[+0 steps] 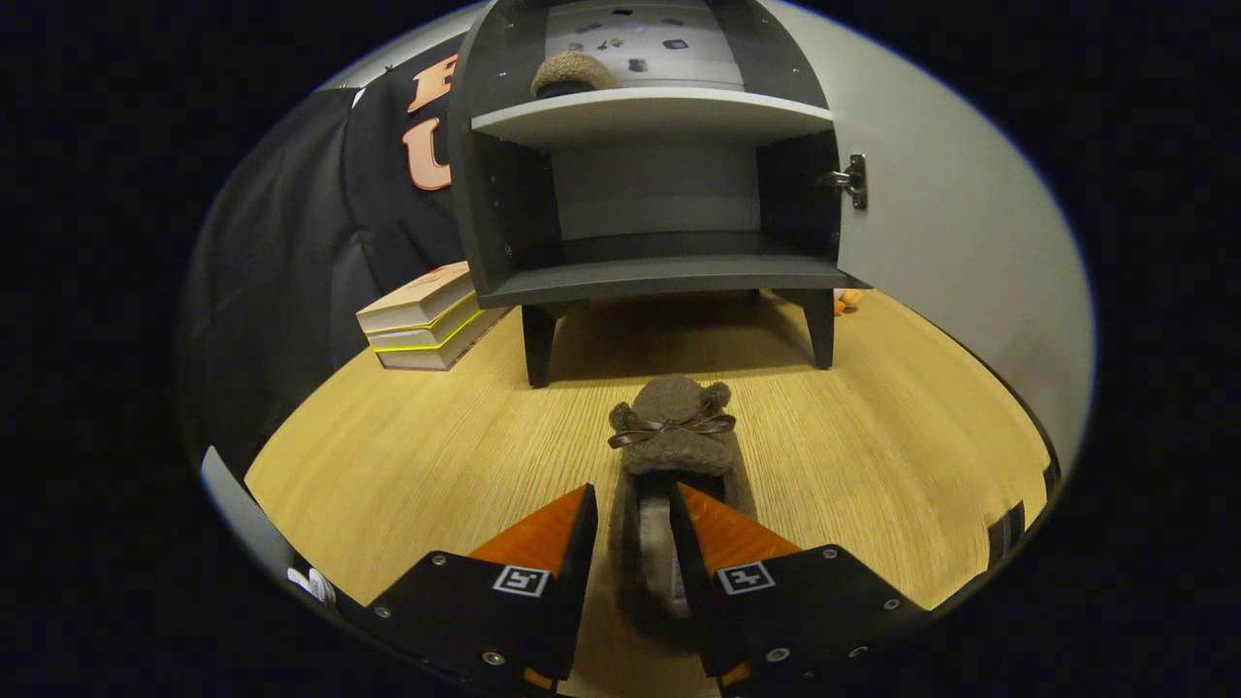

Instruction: Open the shoe cabinet door, grab the shoes and put them into the shoe cabinet, then close the shoe cabinet door.

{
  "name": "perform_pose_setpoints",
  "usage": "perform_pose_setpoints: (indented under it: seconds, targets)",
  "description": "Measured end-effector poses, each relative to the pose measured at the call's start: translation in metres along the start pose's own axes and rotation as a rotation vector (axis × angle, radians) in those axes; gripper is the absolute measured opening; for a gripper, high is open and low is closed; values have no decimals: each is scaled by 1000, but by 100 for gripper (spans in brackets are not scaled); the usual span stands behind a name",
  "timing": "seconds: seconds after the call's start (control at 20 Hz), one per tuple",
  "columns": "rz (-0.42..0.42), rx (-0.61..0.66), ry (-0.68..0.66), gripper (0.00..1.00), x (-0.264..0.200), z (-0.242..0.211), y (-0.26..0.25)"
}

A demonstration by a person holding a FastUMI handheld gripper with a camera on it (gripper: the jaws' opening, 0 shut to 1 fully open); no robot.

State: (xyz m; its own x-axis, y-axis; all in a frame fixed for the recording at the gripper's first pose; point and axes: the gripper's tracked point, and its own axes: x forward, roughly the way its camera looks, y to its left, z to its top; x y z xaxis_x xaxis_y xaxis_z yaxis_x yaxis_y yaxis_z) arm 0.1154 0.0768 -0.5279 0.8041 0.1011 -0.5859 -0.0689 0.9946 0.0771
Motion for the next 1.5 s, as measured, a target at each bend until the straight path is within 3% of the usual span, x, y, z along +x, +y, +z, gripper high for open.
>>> perform_pose_setpoints:
  seconds: [0.35,0.5,0.85,1.5]
  targets:
    - [3,-41,20,32,37,-2,4]
    - [-1,-10,0,14,48,8,1]
    - [11,10,23,5,40,31,-1]
    - [-19,-56,-212,5,-80,242,3]
